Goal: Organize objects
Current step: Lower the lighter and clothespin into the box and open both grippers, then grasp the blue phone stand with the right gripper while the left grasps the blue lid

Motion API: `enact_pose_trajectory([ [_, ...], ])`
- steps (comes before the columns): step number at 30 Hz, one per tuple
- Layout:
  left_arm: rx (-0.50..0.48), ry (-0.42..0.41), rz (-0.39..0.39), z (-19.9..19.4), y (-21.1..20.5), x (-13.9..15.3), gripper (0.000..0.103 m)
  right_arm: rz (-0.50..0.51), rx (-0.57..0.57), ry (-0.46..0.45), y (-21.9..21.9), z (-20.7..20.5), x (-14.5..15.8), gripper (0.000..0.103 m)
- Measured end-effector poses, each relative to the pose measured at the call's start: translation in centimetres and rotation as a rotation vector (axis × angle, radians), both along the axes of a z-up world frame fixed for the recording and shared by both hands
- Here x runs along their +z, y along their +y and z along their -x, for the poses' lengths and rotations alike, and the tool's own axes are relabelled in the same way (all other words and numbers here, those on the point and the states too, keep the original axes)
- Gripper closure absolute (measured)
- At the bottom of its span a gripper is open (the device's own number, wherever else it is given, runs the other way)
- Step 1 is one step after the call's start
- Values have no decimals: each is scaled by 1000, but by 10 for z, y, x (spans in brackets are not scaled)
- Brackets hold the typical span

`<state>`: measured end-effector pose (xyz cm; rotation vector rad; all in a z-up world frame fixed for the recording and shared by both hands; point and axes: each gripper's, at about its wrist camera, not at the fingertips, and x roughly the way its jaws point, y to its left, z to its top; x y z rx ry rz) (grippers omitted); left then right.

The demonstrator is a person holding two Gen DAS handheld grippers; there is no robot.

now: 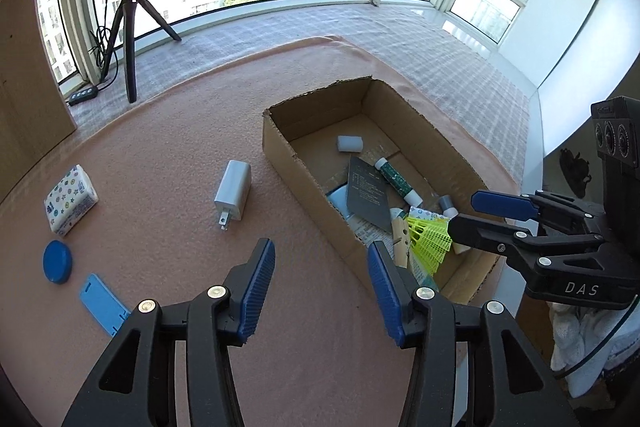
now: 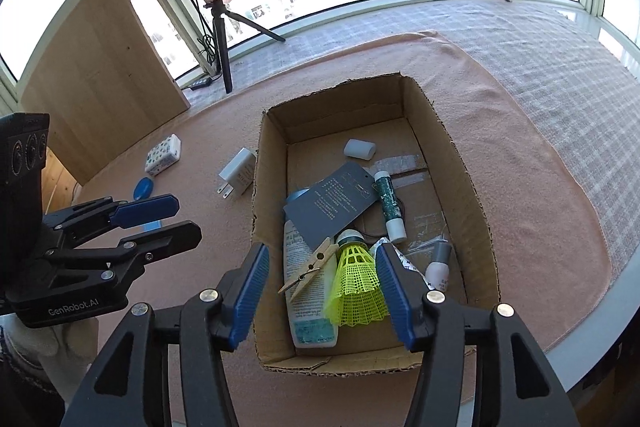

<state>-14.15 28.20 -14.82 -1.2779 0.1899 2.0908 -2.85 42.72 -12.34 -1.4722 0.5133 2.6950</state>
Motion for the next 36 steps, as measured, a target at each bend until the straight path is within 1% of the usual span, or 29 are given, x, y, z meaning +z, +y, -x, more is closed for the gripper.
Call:
enact_pose_trajectory([
  [6, 117, -30, 8, 13, -60, -15, 51, 12, 58, 4, -27, 14, 0, 51],
  [14, 275, -76, 26, 23, -145, -41, 51, 37, 155, -5, -71, 39, -6, 51],
  [21, 408, -102, 41, 39, -206, -57, 51, 33, 247, -16, -117, 64, -15, 51],
  [28, 493, -96, 71, 69, -237, -65, 51, 3, 335, -27, -165, 85, -26, 51],
  [31, 508, -99, 86, 86, -240, -69, 51, -11, 362, -32, -182, 93, -31, 51],
  [33, 514, -101, 99, 96, -241, -73, 48, -14, 375, -35, -191, 98, -34, 51],
  [36, 512, -99, 108, 109, -241, -77, 47, -17, 393, -42, -203, 105, -39, 51],
])
